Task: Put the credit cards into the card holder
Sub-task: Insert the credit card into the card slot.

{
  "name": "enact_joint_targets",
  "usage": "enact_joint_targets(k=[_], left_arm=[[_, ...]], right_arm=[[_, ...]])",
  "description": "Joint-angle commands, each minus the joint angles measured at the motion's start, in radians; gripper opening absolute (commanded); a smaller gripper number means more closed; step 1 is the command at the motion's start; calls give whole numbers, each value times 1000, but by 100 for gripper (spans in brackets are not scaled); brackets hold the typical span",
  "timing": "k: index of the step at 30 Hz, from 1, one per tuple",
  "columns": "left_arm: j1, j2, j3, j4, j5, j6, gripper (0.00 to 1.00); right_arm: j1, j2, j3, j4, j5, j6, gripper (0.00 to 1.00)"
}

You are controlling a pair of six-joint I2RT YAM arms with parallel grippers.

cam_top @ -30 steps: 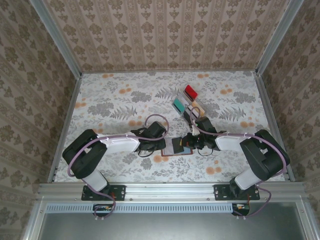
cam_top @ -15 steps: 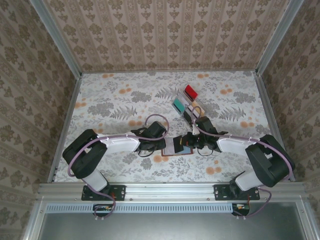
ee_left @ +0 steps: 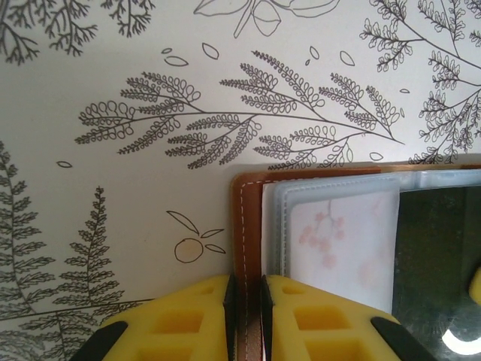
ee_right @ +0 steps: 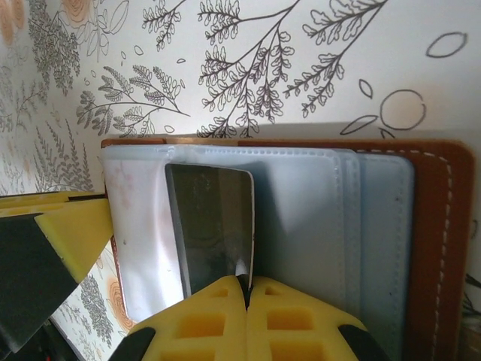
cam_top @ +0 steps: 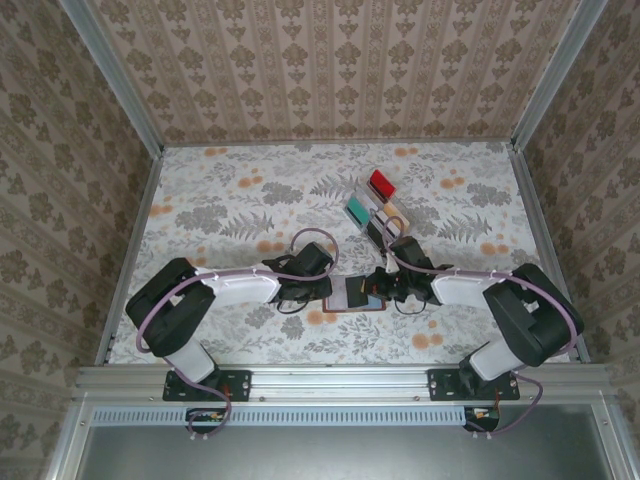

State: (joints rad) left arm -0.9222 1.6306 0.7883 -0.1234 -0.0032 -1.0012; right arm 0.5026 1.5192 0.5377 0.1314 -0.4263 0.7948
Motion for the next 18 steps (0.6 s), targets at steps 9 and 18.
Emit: enact_joint_targets(k=[9, 18], left_arm=[[-7, 29, 12, -16, 10, -10, 19], [-7, 26, 11, -15, 11, -8, 19]], right_arm=[[36, 22, 2, -93, 52, 19, 0], [69, 77, 46, -44, 1, 10, 4]])
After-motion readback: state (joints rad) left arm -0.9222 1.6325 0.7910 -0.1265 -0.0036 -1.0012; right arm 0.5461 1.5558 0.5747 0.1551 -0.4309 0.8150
